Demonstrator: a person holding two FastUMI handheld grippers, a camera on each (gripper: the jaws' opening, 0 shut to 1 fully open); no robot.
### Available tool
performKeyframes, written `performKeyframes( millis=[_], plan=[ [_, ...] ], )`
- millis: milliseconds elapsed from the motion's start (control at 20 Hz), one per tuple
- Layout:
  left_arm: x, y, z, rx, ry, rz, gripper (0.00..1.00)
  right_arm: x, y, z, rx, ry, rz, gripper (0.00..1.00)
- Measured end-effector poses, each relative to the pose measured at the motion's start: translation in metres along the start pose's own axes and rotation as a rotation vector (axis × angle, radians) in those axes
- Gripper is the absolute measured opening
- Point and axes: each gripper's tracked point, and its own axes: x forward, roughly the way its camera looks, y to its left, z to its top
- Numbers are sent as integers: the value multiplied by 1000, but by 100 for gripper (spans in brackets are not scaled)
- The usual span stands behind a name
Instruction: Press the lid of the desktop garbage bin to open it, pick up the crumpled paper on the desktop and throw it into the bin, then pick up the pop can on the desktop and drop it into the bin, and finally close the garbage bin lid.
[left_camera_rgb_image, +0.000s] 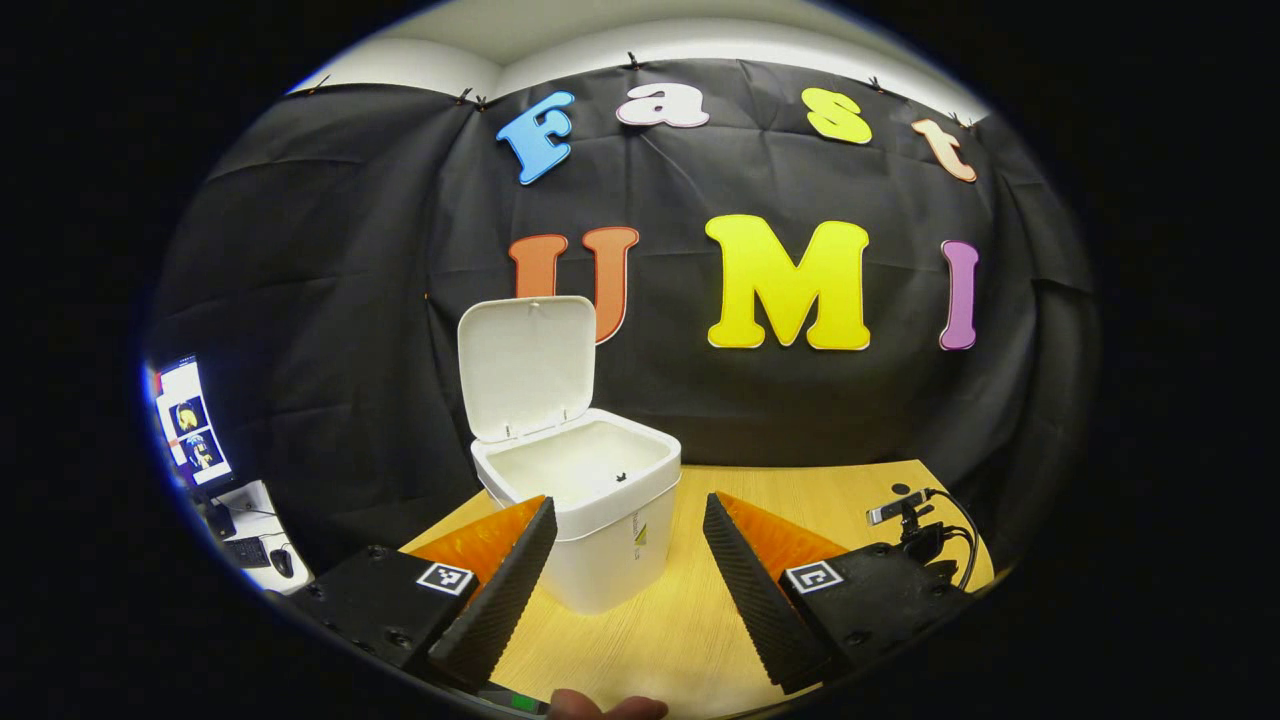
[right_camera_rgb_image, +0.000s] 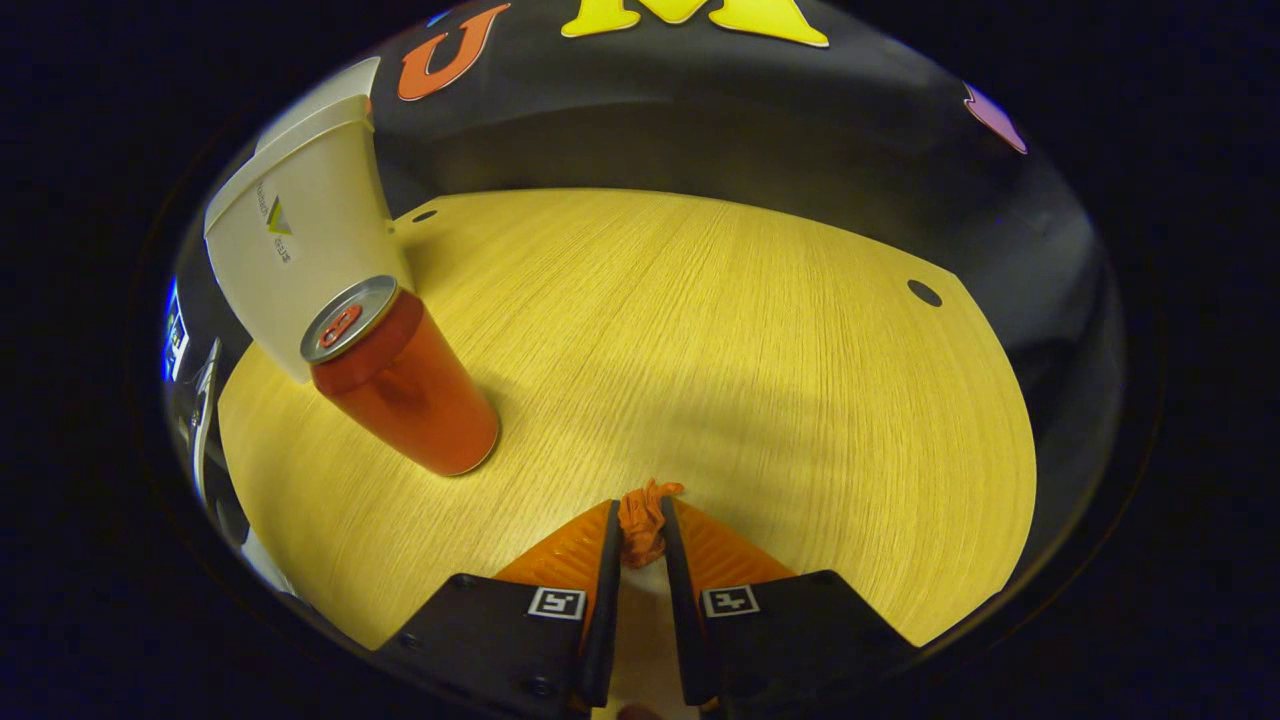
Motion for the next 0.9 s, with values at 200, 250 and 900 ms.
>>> performKeyframes(
  millis=[200,250,900],
  plan=[
    [-1,0,0,-8,-3,-3,97,-4,4,-4,21,21,15,10],
    [-2,1,1,-9,-7,-4,97,-7,4,-4,32,22,19,10],
    [9,1,-1,-20,-40,-81,97,-165,31,124,111,-295,93,10]
  ],
)
